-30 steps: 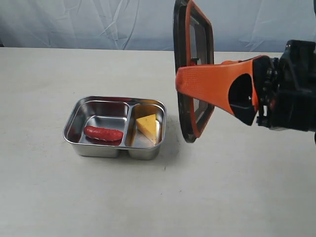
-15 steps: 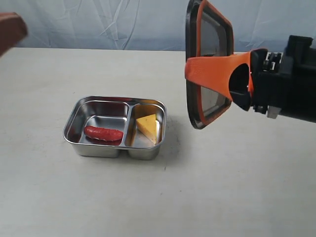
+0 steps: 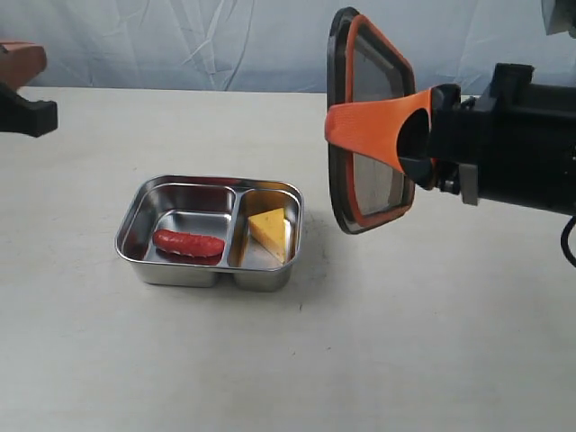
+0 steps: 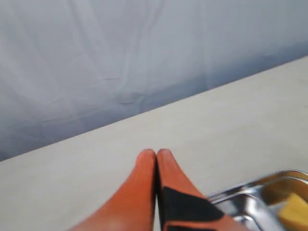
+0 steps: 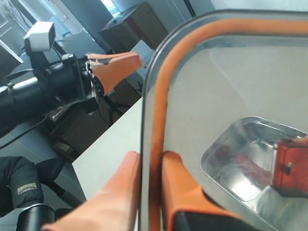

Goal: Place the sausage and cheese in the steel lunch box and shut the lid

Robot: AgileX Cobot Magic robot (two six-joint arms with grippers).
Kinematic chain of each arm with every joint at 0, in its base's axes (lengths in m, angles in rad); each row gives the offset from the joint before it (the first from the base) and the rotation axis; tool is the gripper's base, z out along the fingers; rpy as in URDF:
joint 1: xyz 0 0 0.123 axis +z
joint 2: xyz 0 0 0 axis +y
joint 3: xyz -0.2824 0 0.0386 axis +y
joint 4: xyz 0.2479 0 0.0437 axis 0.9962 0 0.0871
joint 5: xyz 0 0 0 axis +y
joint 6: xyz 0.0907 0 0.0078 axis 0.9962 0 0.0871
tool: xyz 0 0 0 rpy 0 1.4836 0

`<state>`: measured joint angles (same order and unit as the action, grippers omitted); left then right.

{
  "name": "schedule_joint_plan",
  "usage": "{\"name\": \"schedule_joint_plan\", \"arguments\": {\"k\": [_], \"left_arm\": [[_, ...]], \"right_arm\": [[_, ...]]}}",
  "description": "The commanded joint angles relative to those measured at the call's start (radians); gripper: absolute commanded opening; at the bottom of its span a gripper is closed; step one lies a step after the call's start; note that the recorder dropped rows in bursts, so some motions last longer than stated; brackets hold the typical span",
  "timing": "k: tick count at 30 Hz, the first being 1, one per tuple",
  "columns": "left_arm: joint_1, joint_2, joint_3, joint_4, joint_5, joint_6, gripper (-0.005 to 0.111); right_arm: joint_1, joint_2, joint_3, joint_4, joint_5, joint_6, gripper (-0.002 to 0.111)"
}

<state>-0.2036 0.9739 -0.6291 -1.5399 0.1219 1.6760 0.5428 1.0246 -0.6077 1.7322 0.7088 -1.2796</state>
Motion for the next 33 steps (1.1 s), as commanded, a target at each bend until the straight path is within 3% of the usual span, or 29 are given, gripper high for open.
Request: {"name": "schedule_joint_plan", "arguments": {"k": [1,5,8,13,16,20,22,28,33], "left_arm": [[-0.105,0.003,-0.013,0.002,-0.345,0.058,0.0],[-0.204,0.005,-0.015,0.002,-0.603,0.288,0.0],[-0.286,0.005,-0.023,-0.023,-0.663,0.364,0.0],[-0.446,0.004,-0.025,-0.204,-0.462,0.454,0.0],[-0.546,0.009,-0.018,-0.204,-0.399,0.452,0.0],[-0.644,0.02,0.001,-0.204,-0.194,0.422,0.0],[-0.665,0.028,0.006,-0.204,-0.134,0.422,0.0],[-0.667,0.074,0.028,-0.204,-0.196,0.302,0.001],[-0.667,0.078,0.044,-0.204,-0.14,0.285,0.019]], "right_arm": [[-0.005,0.029,-0.006,0.012,0.016,-0.001,-0.001],[-0.005,0.048,-0.006,0.012,-0.002,-0.001,-0.001],[-0.005,0.064,-0.006,0.012,-0.009,-0.001,-0.001],[-0.005,0.088,-0.006,0.012,0.012,-0.001,-0.001],[-0.005,0.091,-0.006,0.012,0.027,-0.001,-0.001],[-0.005,0.091,-0.006,0.012,0.064,-0.003,-0.001],[-0.005,0.091,-0.006,0.012,0.077,-0.003,-0.001],[-0.005,0.089,-0.038,0.012,0.121,0.023,-0.001],[-0.005,0.087,-0.104,0.012,0.122,0.087,-0.001]]}}
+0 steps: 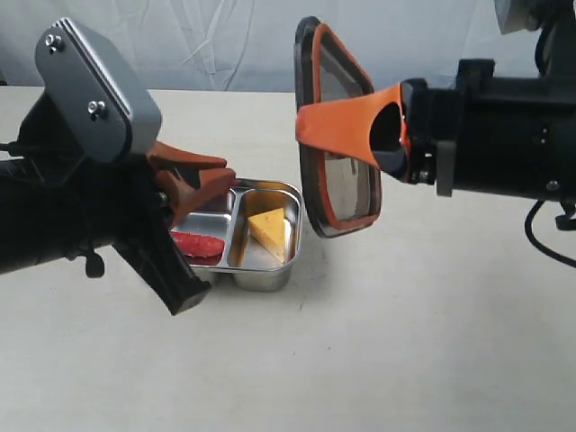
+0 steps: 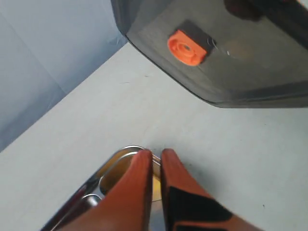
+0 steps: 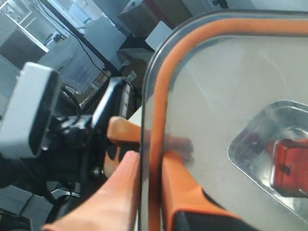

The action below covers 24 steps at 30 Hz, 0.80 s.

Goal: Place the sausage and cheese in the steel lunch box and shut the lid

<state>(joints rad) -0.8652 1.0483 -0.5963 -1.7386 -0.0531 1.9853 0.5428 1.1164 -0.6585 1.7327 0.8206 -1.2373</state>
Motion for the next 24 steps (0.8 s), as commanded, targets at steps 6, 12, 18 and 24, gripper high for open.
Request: {"name": "schedule_joint_plan", "arguments": {"k": [6,12,18,24], "left_arm": [[-0.006,0.004,0.011,-0.006,0.133,-0.024,0.053],[-0.006,0.012,-0.017,-0.006,0.163,-0.183,0.054],[-0.006,0.083,-0.08,-0.006,0.222,-0.219,0.054],[-0.006,0.082,-0.081,-0.006,0.238,-0.228,0.052]], "right_arm": [[-0.005,-0.005,-0.095,0.012,-0.059,0.136,-0.001],[-0.005,-0.003,-0.097,0.012,-0.123,0.225,-0.001],[0.065,0.04,-0.161,0.012,-0.199,0.247,-0.001],[0.18,0.127,-0.247,0.012,-0.303,0.267,-0.001]]}}
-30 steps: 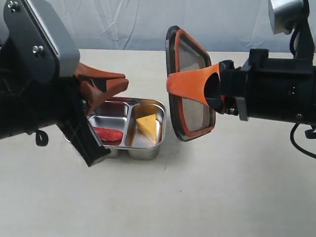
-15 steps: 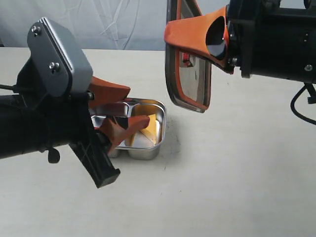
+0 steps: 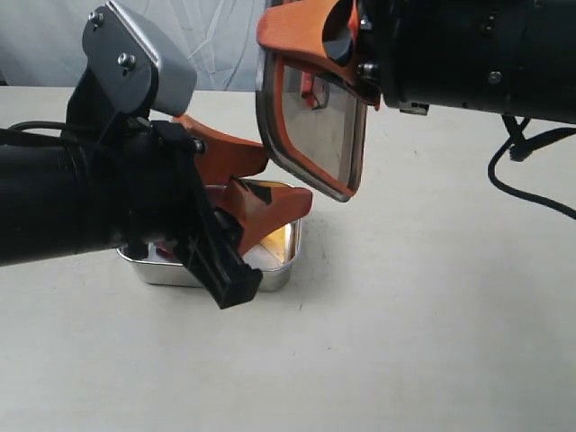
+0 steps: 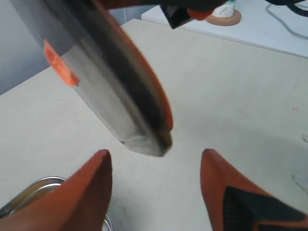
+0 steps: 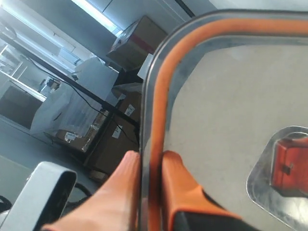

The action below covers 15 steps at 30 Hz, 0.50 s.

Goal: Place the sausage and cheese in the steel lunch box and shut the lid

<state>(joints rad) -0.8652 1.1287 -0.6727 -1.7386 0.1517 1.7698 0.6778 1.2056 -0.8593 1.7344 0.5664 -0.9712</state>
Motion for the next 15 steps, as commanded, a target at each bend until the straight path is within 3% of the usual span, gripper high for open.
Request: {"name": "schedule_joint_plan", "arguments": {"k": [1,5,11,15], "left_arm": [[-0.006,0.002,-0.005,-0.006,0.033,-0.02,0.052],[-0.006,0.002,-0.005,-0.006,-0.016,-0.02,0.048],[-0.006,0.002,-0.021,-0.006,-0.06,-0.02,0.002],[-0.006,0.002,-0.039,-0.006,-0.033,-0.02,0.0]], "right_arm": [[0.051,0.045,-0.056,0.01,-0.051,0.001,-0.001],[0.076,0.07,-0.074,0.01,-0.054,0.001,-0.001],[0.126,0.086,-0.074,0.01,-0.065,0.003,-0.001],[0.13,0.086,-0.074,0.01,-0.077,-0.004,-0.001]]}}
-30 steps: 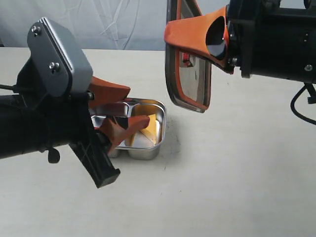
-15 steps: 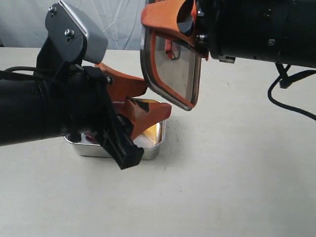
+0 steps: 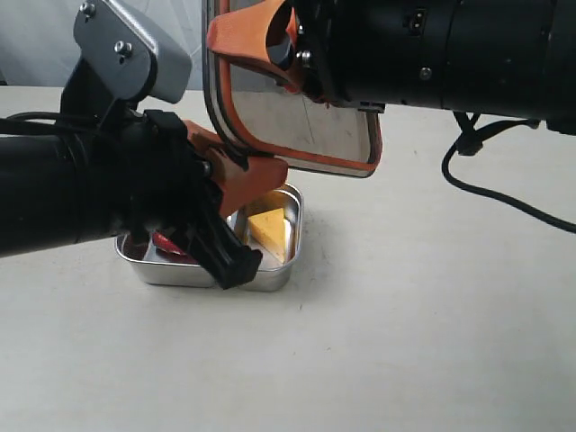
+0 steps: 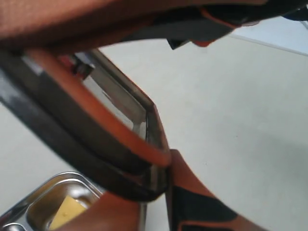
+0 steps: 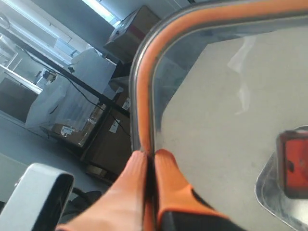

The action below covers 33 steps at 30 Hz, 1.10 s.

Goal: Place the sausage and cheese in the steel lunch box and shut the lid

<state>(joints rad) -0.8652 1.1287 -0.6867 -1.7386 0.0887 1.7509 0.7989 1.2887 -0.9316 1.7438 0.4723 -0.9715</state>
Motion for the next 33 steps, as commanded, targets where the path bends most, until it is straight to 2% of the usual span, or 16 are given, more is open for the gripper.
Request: {"name": "schedule_joint_plan", "arguments": {"k": [1,8,14,18,33], "left_arm": [[-0.006,0.002,-0.025,-0.006,0.041,-0.001,0.0],[-0.006,0.002,-0.025,-0.006,0.027,-0.003,0.0],[-0.006,0.002,-0.025,-0.006,-0.151,0.001,0.0],[-0.006,0.002,-0.025,-0.006,-0.17,0.013,0.0],[-0.006,0.002,-0.025,-0.006,-0.391,0.091,0.0]], "right_arm": [[0.009,0.002,-0.002,0.001,0.01,-0.004,-0.001],[0.009,0.002,-0.002,0.001,0.02,-0.02,-0.001],[0.009,-0.003,-0.002,0.001,0.025,-0.02,-0.001],[0.009,-0.004,-0.002,-0.016,0.019,-0.02,-0.001],[0.009,-0.004,-0.002,-0.111,0.009,-0.02,-0.001]]}}
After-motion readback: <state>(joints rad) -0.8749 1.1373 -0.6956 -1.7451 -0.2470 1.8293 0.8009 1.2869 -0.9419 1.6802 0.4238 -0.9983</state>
